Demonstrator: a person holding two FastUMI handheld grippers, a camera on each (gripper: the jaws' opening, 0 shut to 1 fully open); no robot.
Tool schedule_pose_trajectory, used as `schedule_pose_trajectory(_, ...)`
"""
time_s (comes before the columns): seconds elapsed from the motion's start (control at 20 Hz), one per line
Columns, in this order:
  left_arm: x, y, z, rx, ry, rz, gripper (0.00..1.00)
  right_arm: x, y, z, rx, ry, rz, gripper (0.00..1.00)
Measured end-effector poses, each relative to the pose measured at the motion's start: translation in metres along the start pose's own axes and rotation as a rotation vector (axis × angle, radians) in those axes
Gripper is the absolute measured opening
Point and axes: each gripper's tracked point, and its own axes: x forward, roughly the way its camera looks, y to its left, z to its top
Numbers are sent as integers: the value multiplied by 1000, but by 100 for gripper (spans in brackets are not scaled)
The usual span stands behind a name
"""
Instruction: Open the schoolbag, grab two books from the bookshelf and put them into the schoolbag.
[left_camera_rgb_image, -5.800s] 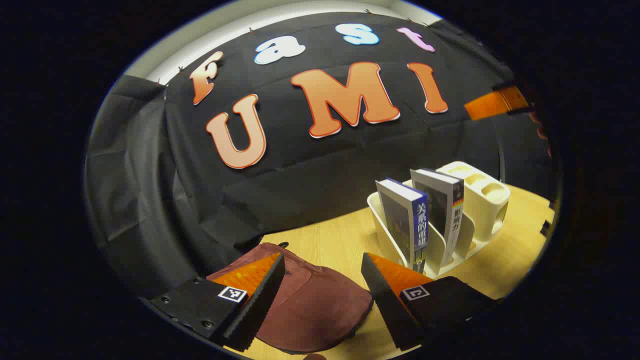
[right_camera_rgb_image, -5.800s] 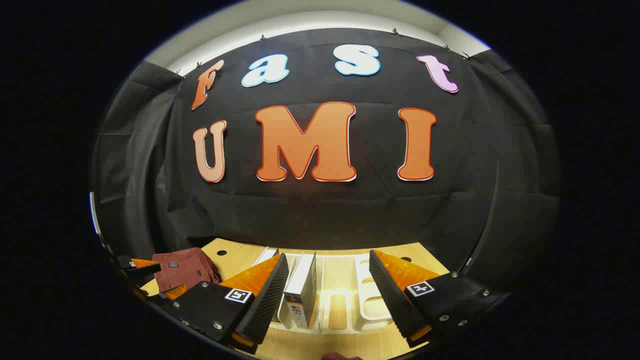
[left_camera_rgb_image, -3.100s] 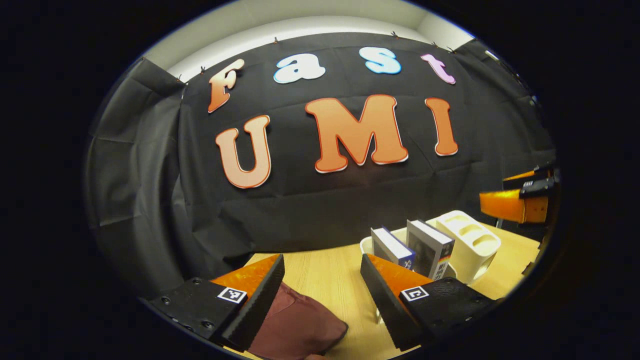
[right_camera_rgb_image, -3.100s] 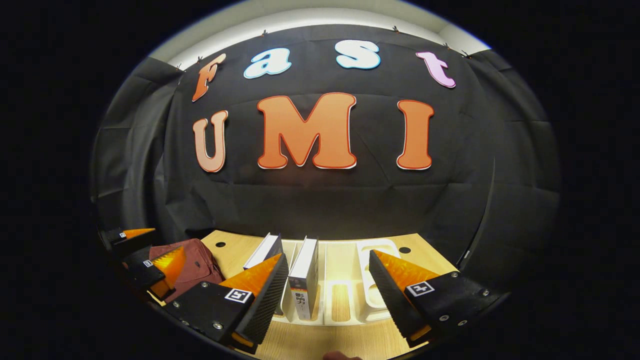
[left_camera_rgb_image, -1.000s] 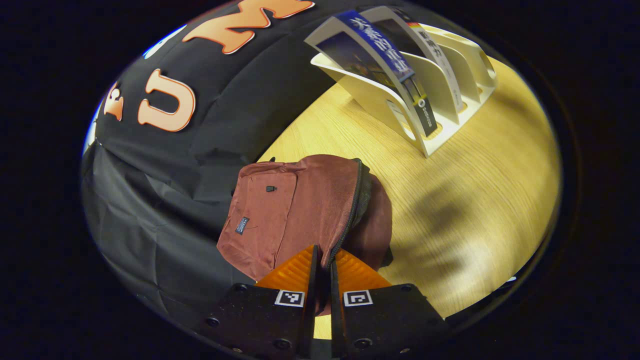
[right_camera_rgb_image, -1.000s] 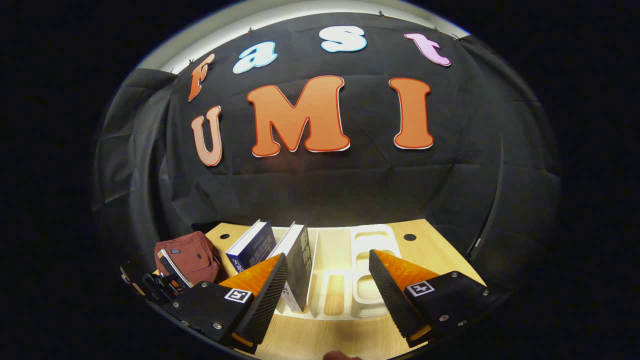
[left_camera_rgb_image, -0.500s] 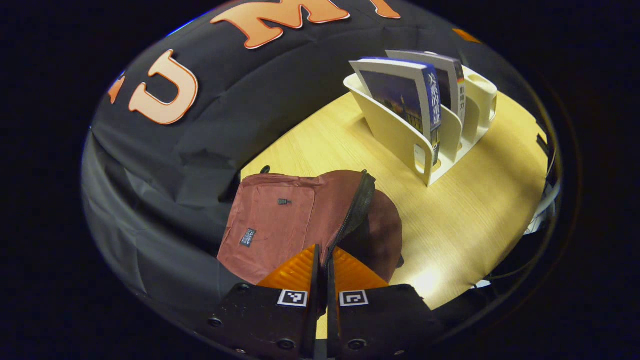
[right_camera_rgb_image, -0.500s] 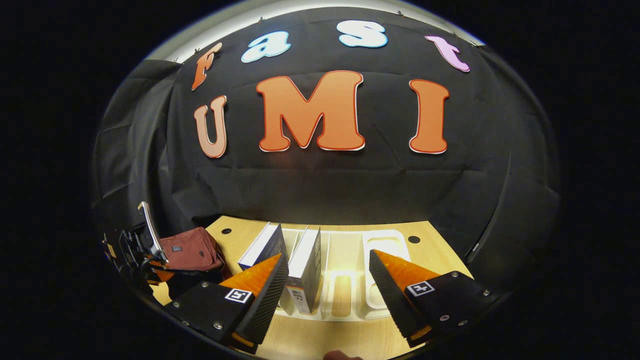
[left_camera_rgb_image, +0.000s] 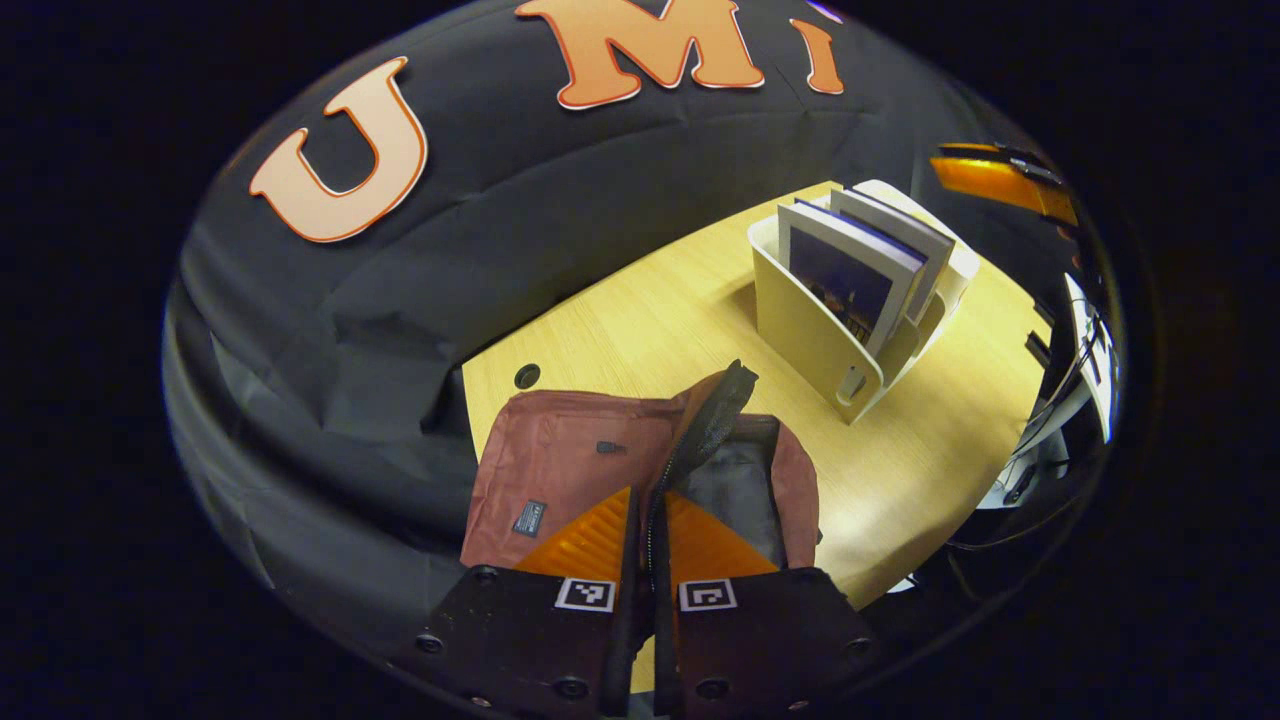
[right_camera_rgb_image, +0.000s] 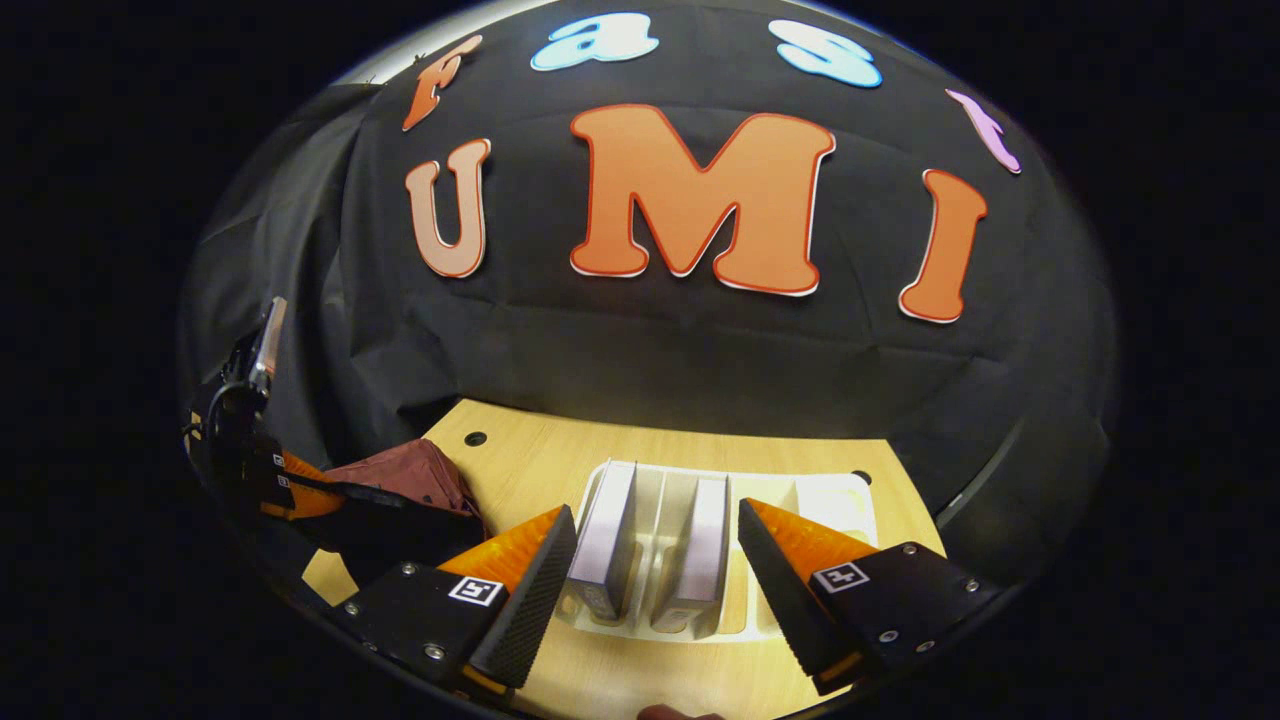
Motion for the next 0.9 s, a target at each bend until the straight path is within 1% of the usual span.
schedule_pose_trajectory(0.1, -1, 11, 7, 12, -11, -15, 9, 9, 7, 0, 2, 83, 13, 97)
schedule_pose_trajectory(0.3, 0, 11, 13, 10, -26, -84, 10, 31, 18, -2, -37, 236, 16, 97)
schedule_pose_trajectory(0.4, 0, 17, 16, 22, -32, -99, 10, 46, 29, -11, -17, 338, 45, 97)
schedule_pose_trajectory(0.5, -2, 25, 21, 31, -32, -115, 9, 62, 36, -24, -34, 429, 58, 97)
schedule_pose_trajectory(0.65, -3, 43, 28, 61, -38, -116, 9, 83, 34, -47, -78, 546, 25, 97)
schedule_pose_trajectory(0.7, -1, 46, 29, 70, -37, -116, 10, 87, 34, -55, -71, 592, 11, 97)
schedule_pose_trajectory(0.75, 0, 45, 30, 76, -36, -125, 10, 91, 35, -62, -60, 633, 18, 97)
schedule_pose_trajectory(0.9, 3, 41, 30, 82, -36, -161, 9, 107, 32, -77, -29, 730, -21, 98)
